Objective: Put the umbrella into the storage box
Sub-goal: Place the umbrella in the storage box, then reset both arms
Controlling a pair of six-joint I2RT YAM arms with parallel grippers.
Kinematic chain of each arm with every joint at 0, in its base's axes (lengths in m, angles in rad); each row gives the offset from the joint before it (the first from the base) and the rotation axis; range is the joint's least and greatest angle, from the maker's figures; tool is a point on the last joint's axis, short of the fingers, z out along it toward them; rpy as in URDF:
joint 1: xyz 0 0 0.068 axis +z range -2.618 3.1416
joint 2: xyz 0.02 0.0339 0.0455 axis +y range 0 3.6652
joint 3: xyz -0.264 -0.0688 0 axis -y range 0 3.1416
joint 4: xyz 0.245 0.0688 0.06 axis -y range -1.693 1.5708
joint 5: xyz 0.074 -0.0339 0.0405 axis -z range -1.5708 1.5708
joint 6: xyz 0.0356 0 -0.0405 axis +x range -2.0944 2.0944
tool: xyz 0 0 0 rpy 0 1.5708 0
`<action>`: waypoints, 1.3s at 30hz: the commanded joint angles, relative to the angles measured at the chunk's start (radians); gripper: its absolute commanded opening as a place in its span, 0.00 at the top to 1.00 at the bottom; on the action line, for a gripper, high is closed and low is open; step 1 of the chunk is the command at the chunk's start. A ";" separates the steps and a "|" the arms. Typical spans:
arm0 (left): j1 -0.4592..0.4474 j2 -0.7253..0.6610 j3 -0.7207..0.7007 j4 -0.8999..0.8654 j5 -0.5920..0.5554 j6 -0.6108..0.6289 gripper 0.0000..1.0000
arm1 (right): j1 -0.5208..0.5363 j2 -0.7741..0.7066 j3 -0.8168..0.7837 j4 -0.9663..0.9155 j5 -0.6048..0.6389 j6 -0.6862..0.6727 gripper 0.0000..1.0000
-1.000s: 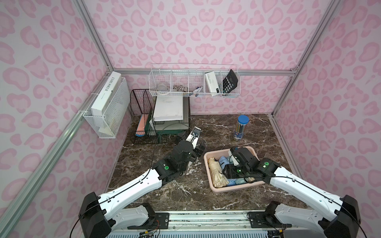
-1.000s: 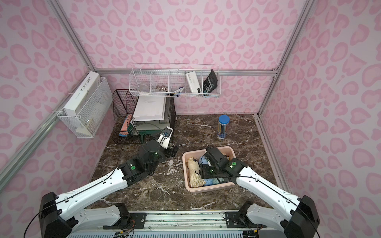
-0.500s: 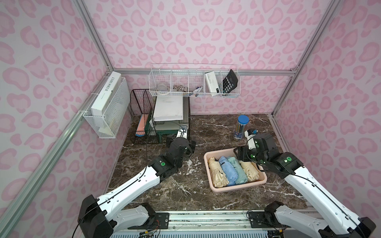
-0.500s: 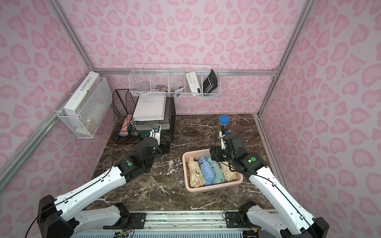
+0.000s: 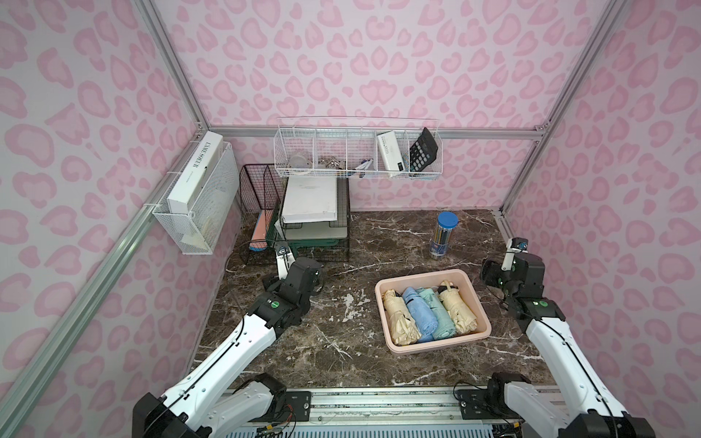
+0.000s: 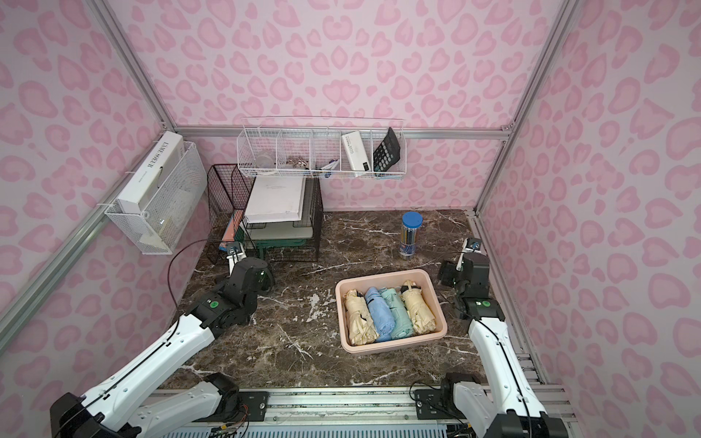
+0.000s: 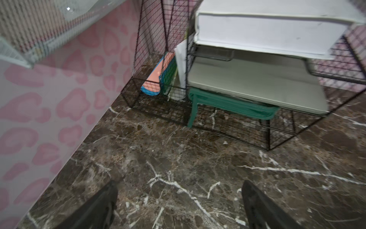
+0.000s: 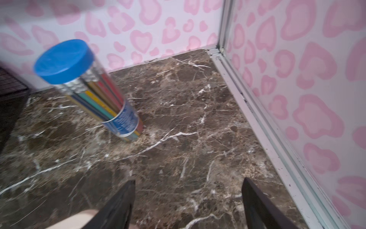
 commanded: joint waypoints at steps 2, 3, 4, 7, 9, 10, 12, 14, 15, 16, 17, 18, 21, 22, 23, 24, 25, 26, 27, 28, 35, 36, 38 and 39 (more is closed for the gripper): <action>0.060 -0.045 -0.092 0.069 -0.015 0.047 0.02 | -0.016 0.036 -0.156 0.406 0.009 -0.022 0.25; 0.076 -0.050 -0.107 0.080 -0.007 0.055 0.02 | -0.017 0.050 -0.195 0.475 0.014 -0.022 0.25; 0.096 -0.053 -0.119 0.093 0.003 0.072 0.02 | -0.016 0.073 -0.233 0.550 0.021 -0.025 0.26; 0.155 -0.042 -0.160 0.144 0.033 0.121 0.02 | -0.015 0.162 -0.304 0.723 0.014 -0.051 0.26; 0.196 -0.024 -0.180 0.185 0.053 0.143 0.02 | -0.016 0.226 -0.321 0.793 0.010 -0.051 0.25; 0.209 -0.015 -0.188 0.206 0.066 0.156 0.02 | -0.016 0.261 -0.322 0.822 0.003 -0.054 0.25; 0.232 0.000 -0.208 0.252 0.095 0.193 0.02 | -0.016 0.318 -0.321 0.869 -0.023 -0.070 0.25; 0.250 0.015 -0.236 0.327 0.129 0.244 0.02 | -0.015 0.373 -0.334 0.966 -0.040 -0.081 0.25; 0.257 0.021 -0.251 0.366 0.146 0.266 0.02 | -0.015 0.396 -0.347 1.029 -0.047 -0.086 0.25; 0.269 0.026 -0.267 0.411 0.166 0.292 0.02 | -0.015 0.419 -0.359 1.101 -0.052 -0.089 0.24; 0.275 0.032 -0.284 0.462 0.184 0.318 0.02 | -0.016 0.431 -0.363 1.141 -0.065 -0.100 0.24; 0.284 0.037 -0.300 0.514 0.199 0.335 0.02 | -0.013 0.444 -0.361 1.170 -0.084 -0.132 0.24; 0.314 0.059 -0.345 0.661 0.259 0.381 0.02 | -0.012 0.498 -0.365 1.256 -0.090 -0.158 0.23; 0.322 0.073 -0.356 0.703 0.279 0.396 0.02 | -0.011 0.519 -0.374 1.292 -0.113 -0.169 0.23; 0.326 0.091 -0.361 0.742 0.295 0.412 0.02 | -0.012 0.542 -0.392 1.348 -0.153 -0.187 0.23; 0.328 0.108 -0.365 0.774 0.308 0.429 0.02 | -0.010 0.561 -0.409 1.397 -0.175 -0.197 0.23; 0.331 0.132 -0.369 0.812 0.326 0.442 0.02 | -0.008 0.584 -0.435 1.463 -0.180 -0.203 0.23; 0.333 0.150 -0.373 0.844 0.346 0.456 0.02 | -0.006 0.592 -0.456 1.516 -0.174 -0.197 0.22; 0.335 0.178 -0.381 0.886 0.371 0.475 0.02 | -0.008 0.576 -0.452 1.479 -0.155 -0.187 0.21; 0.338 0.207 -0.393 0.940 0.393 0.495 0.02 | -0.009 0.570 -0.444 1.452 -0.137 -0.180 0.20; 0.369 0.417 -0.424 1.225 0.480 0.613 0.02 | -0.007 0.583 -0.449 1.482 -0.130 -0.178 0.00; 0.374 0.447 -0.421 1.235 0.501 0.611 0.02 | -0.008 0.584 -0.453 1.494 -0.130 -0.178 0.00; 0.377 0.517 -0.448 1.338 0.529 0.615 0.02 | -0.006 0.583 -0.443 1.472 -0.138 -0.186 0.00; 0.377 0.548 -0.451 1.383 0.541 0.632 0.02 | -0.006 0.585 -0.436 1.461 -0.161 -0.195 0.00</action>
